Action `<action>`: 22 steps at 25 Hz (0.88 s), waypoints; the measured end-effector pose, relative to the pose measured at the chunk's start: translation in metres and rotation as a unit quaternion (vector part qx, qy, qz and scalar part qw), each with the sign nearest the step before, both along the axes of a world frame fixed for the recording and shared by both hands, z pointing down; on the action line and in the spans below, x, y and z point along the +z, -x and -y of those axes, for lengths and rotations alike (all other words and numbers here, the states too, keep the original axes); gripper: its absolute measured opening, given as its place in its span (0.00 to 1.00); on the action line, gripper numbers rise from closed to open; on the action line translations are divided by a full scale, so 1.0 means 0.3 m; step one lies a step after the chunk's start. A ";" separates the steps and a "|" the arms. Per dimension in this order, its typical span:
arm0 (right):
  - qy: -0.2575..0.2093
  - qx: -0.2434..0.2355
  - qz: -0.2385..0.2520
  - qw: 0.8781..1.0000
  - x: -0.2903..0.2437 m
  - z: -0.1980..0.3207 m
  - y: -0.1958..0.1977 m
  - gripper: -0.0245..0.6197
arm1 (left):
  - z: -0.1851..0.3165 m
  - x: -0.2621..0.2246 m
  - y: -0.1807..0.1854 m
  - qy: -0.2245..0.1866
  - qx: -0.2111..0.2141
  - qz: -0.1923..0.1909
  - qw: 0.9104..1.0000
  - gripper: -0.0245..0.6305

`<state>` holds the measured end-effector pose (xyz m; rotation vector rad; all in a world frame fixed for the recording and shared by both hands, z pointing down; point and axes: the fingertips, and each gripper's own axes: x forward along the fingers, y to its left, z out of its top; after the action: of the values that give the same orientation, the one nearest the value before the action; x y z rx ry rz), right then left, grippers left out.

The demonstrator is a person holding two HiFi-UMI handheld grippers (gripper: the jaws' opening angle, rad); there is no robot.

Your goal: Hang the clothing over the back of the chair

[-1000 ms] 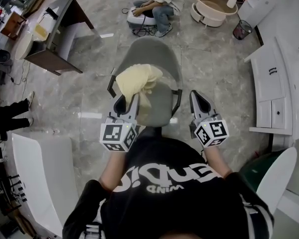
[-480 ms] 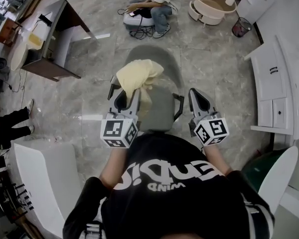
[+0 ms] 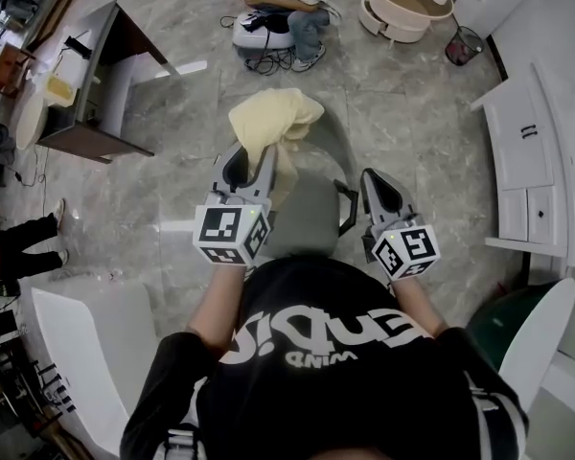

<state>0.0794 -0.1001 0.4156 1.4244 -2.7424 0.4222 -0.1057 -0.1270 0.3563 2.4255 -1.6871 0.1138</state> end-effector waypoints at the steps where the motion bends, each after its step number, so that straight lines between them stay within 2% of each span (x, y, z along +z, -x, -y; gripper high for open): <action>1: 0.001 -0.001 0.000 1.000 0.000 0.007 0.005 0.06 | 0.022 -0.016 -0.002 -0.005 0.003 0.000 1.000 0.24; 14: 0.011 0.003 0.000 1.000 0.027 0.066 0.034 0.06 | 0.263 -0.191 0.013 -0.058 0.008 0.004 0.998 0.24; 22: 0.018 0.016 -0.004 1.000 0.041 0.108 0.028 0.06 | 0.368 -0.182 0.015 -0.060 0.015 0.012 0.998 0.24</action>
<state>0.0709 -0.1324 0.4278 1.4602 -2.6958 0.4626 -0.1102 -0.2373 0.3016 2.5451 -1.7152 0.0480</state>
